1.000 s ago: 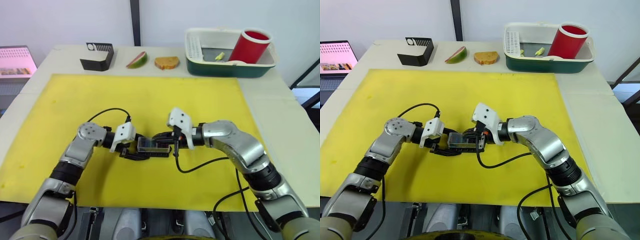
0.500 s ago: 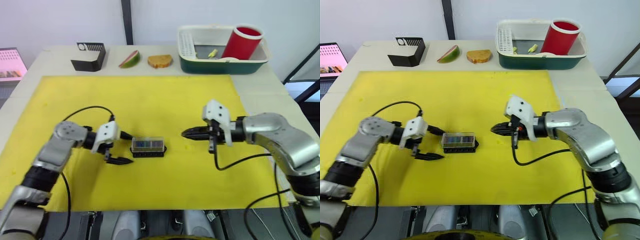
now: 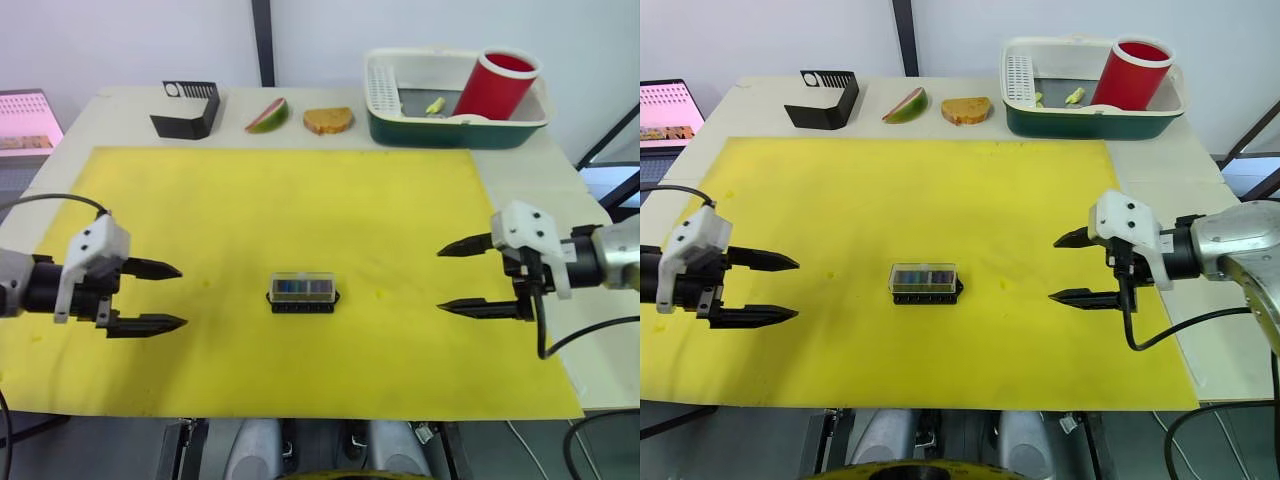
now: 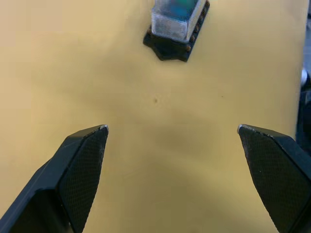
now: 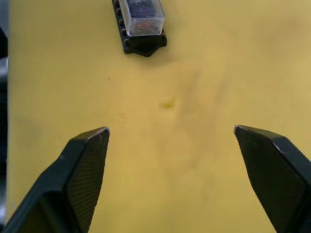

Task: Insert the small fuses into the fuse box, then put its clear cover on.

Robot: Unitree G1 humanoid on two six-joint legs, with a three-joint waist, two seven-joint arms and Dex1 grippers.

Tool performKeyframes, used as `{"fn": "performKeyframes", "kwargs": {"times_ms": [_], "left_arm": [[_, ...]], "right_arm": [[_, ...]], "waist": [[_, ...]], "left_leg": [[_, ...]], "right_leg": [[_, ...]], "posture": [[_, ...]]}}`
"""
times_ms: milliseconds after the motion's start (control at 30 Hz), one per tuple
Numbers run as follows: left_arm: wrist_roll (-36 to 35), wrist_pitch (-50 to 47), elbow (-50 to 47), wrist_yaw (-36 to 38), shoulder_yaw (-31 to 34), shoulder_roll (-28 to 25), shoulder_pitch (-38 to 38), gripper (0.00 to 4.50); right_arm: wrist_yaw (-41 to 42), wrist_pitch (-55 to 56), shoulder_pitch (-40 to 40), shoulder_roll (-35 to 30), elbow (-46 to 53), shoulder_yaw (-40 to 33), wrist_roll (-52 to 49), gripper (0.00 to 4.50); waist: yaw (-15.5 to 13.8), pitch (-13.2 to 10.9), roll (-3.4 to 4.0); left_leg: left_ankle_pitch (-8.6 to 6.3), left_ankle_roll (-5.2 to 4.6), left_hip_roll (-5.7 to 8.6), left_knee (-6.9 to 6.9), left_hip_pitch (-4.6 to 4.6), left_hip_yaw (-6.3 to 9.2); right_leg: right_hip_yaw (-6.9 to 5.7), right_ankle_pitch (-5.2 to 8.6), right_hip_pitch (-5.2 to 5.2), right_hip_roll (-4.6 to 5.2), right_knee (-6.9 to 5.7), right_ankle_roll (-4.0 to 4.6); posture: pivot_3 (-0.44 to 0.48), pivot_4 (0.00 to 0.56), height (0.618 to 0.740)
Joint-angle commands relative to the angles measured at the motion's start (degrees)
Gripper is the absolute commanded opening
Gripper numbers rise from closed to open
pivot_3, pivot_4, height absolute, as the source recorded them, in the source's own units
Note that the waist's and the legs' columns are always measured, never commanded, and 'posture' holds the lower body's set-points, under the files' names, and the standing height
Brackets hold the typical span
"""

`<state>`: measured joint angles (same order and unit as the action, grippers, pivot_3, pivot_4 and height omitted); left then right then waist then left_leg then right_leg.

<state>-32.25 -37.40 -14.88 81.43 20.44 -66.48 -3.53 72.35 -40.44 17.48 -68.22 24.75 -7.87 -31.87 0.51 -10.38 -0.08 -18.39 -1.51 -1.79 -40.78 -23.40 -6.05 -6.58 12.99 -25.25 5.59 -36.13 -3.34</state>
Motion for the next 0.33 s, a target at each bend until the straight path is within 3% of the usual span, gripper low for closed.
{"fn": "performKeyframes", "kwargs": {"times_ms": [33,333], "left_arm": [[-1.59,-0.9,-2.01,-1.17,3.24,-0.97,0.27,4.5],[-1.05,0.46,-2.64,-2.15,1.7,-1.16,0.26,4.5]], "right_arm": [[0.89,1.6,-0.37,-1.34,0.25,-1.65,0.03,4.42],[-0.11,0.57,-0.5,-1.21,1.31,-1.83,-0.9,4.42]], "waist": [[0.06,-0.01,0.01],[0.05,-0.01,0.02]], "left_leg": [[0.0,0.01,0.0,0.0,0.0,0.0],[0.21,0.38,0.01,0.02,-0.01,-0.05]], "right_leg": [[0.0,0.0,0.0,0.0,0.0,0.0],[0.01,-0.01,-0.02,-0.01,0.0,-0.02]], "posture": [[0.0,0.15,0.74],[0.0,0.15,0.74]]}}
